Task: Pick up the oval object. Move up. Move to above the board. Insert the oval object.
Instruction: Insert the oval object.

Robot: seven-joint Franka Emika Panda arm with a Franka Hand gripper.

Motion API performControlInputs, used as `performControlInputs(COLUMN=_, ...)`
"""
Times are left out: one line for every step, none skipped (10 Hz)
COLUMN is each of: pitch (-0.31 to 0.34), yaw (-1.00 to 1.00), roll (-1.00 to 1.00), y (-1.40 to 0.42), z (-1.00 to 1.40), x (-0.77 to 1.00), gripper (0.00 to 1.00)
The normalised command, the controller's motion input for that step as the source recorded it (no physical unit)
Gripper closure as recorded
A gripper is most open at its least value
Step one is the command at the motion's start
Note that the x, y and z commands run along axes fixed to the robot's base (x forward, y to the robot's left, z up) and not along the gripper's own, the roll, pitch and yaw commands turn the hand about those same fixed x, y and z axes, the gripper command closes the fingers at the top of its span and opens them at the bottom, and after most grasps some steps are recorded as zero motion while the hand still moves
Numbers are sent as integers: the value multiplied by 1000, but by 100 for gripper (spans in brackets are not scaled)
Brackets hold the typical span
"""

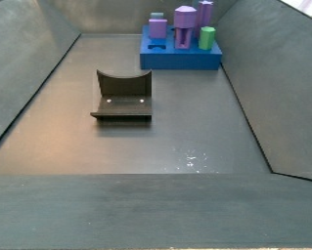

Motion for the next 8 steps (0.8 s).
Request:
performControlInputs(pitch=0, yaw=-977, roll=0, y=-183, z=-420, x=0, gripper=100)
performControlInputs(pitch=0, yaw=-1000, roll=0, y=-74, z=-440, x=0, gripper=100)
performControlInputs(pitch=0, yaw=-1000, roll=0, y=0, z=-343, x=0, gripper=100)
performControlInputs(pitch=0, yaw=-1000, roll=4, y=0, z=-300, x=-11, gripper=100)
performControlInputs(pitch=0, yaw=-1000, roll=4, y=0, z=-303, x=-9, gripper=100)
performControlInputs(pitch=14, yaw=-1000, roll=44, y=-9, z=-209, x=-26, gripper=100)
performControlInputs(pitch=57, yaw=-929, roll=106, y=-109, z=-54, x=-51, gripper=100)
performControlInputs(pitch=136, yaw=-869, roll=176, y=-77, z=-106, x=-151, gripper=100)
